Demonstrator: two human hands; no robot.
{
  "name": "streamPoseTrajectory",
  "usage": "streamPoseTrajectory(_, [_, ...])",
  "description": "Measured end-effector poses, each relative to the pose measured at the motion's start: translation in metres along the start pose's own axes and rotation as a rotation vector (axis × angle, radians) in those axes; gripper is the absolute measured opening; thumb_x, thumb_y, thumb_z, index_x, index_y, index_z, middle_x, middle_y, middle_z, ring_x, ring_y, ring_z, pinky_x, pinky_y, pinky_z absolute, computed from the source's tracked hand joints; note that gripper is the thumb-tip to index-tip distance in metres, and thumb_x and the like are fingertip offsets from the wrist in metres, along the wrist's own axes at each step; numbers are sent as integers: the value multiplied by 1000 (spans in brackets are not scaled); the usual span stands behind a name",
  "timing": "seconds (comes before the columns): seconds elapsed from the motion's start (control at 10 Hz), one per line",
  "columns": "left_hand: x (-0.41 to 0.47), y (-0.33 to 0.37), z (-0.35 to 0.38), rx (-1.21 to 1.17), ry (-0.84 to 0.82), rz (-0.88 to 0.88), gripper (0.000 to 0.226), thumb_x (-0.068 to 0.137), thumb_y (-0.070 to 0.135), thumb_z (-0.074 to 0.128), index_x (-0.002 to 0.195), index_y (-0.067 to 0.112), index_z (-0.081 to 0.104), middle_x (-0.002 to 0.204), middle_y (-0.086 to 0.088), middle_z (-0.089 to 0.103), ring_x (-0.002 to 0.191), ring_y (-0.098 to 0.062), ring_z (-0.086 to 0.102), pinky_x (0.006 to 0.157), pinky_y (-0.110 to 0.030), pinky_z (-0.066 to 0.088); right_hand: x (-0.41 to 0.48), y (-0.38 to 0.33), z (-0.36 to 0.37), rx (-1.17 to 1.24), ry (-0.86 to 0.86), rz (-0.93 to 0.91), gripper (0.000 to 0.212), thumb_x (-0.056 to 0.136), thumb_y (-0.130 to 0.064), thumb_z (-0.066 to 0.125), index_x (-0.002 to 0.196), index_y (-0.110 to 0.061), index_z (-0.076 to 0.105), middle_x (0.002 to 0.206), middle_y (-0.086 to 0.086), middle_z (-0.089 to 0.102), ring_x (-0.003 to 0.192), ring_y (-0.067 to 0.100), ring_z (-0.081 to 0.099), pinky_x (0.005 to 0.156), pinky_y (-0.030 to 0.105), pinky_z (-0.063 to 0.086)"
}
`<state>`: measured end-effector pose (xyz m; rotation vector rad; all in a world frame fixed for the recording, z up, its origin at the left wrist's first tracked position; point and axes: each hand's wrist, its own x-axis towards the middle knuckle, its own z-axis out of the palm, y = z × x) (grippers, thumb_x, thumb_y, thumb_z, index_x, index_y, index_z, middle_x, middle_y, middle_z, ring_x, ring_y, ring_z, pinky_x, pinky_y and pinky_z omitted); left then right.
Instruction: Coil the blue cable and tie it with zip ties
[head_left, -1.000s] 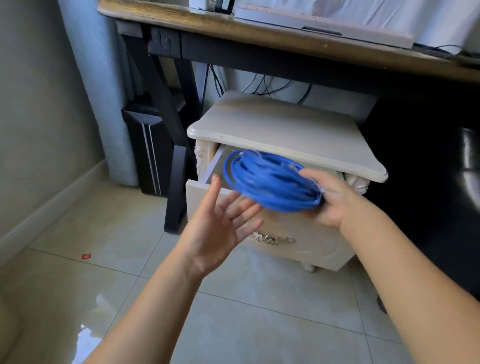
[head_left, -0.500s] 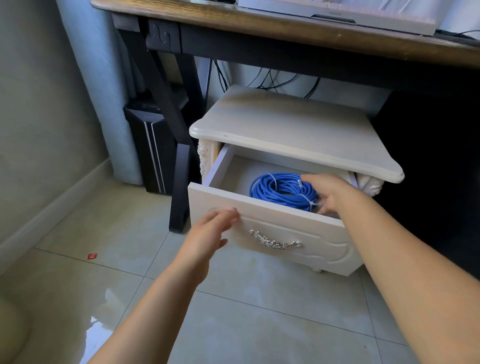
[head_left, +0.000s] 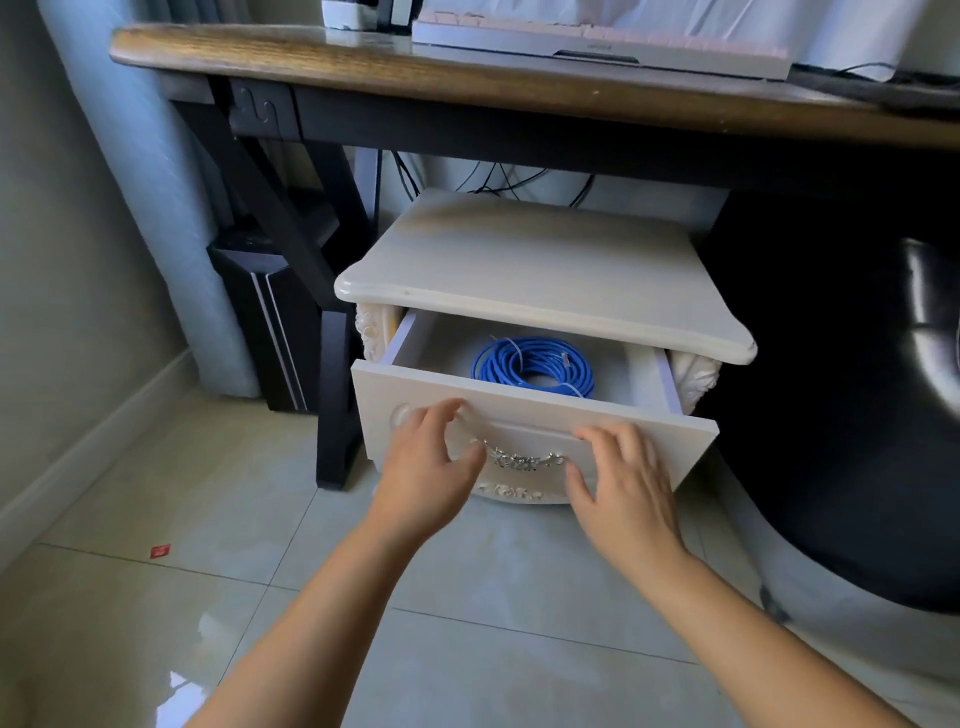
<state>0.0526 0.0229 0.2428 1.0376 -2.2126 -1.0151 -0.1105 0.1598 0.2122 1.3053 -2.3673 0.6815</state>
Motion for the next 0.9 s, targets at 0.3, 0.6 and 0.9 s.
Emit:
streamPoseTrajectory(0.3, [69,-16,23,431,-61,221,72,87,29,58,152,20,27,155,-4,26,144,-26,22,112,-46,30,48,4,31,-75,-178,105,64,83,-20,61,144,-15,42,137,12,46,123,33,44,100,44,39])
streamPoseTrajectory(0.6, [112,-10,34,635,-231,216,80,93,34,53,156,22,5,165,-3,-14,152,-24,-10,121,-52,10,80,9,42,-150,-465,153,80,91,-26,53,156,-22,6,163,7,-9,150,29,-5,121,46,10])
streamPoseTrajectory(0.9, [108,6,30,632,-319,197,76,94,43,55,156,23,16,165,-7,-8,152,-25,-8,120,-53,14,91,4,26,29,-609,296,78,92,-29,54,156,-22,10,165,6,-6,151,26,7,119,41,22])
